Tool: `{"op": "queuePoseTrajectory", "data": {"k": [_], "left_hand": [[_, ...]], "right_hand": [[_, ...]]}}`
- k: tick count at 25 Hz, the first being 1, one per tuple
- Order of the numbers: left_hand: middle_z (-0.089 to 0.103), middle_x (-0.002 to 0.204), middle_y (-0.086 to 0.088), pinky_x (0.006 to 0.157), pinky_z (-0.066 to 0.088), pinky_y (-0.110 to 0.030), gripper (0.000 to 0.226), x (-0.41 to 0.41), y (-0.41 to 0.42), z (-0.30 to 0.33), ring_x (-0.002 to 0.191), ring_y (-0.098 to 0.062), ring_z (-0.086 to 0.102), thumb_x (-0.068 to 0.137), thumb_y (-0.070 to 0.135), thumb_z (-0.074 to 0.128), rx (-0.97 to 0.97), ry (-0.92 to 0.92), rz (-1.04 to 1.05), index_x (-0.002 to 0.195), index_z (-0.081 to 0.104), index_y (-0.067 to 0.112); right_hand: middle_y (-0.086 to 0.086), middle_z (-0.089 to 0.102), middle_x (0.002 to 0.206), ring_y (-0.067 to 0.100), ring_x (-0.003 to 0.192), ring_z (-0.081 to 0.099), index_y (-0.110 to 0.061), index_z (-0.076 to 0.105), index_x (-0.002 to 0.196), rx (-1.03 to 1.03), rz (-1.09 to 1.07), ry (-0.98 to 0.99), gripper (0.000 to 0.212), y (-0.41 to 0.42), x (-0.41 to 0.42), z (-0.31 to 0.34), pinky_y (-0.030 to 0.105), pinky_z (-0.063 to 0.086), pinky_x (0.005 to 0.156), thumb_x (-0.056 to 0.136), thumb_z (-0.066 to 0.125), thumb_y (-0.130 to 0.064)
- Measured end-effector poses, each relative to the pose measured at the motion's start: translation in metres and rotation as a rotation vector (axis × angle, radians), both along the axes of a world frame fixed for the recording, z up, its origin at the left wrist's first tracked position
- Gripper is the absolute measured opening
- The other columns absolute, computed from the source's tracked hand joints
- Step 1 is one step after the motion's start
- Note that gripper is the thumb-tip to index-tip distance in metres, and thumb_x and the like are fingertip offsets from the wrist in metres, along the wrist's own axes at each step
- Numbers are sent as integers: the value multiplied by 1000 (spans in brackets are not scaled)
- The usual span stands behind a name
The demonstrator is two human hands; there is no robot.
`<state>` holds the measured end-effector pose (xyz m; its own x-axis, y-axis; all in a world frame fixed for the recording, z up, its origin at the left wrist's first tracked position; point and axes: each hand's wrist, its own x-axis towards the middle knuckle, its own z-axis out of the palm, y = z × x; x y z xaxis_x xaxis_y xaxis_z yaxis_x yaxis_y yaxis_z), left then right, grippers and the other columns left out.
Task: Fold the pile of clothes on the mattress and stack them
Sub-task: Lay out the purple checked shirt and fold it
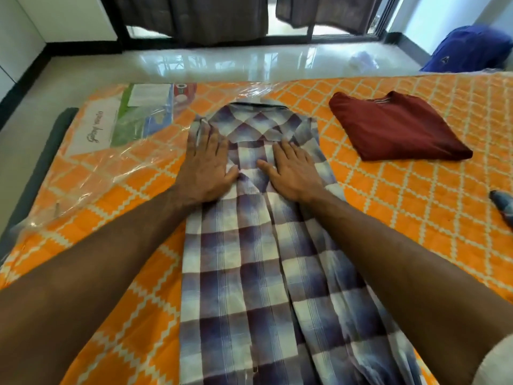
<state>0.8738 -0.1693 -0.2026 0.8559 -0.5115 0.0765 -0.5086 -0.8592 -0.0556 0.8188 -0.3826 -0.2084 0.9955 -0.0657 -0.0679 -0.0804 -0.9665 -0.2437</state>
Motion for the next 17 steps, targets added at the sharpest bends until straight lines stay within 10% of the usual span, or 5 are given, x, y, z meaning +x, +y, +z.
{"op": "queuePoseTrajectory", "data": {"k": [4,8,12,17], "left_hand": [[-12,168,-4,123,-5,-51,74,40,-13,3,155,-23,-10,92,52,12,115,121,-352,161,-2,28],[-13,168,5,120,-2,-64,72,57,-21,-6,155,-30,-6,96,61,18,56,205,-235,159,-9,38],[12,167,-12,119,-1,-67,73,63,-29,-6,155,-33,4,96,64,12,148,-259,-311,157,27,26],[-7,168,-6,120,-8,-62,79,70,-24,-19,153,-41,-7,86,83,5,-10,94,-61,156,-8,47]], "right_hand": [[2,-1,170,22,157,-3,-26,7,163,-50,100,-28,76,-18,24,-1,46,-4,126,101,14,-69],[3,-2,170,27,156,-11,-34,9,162,-167,31,-57,73,-34,53,-4,55,-15,120,99,13,-72],[0,-6,170,27,154,-18,-39,6,161,-122,199,-64,69,-41,70,-4,58,-16,119,100,19,-70],[0,-12,169,34,153,-20,-43,-1,160,-101,120,15,78,-48,81,-10,62,-16,117,94,17,-80]]}}
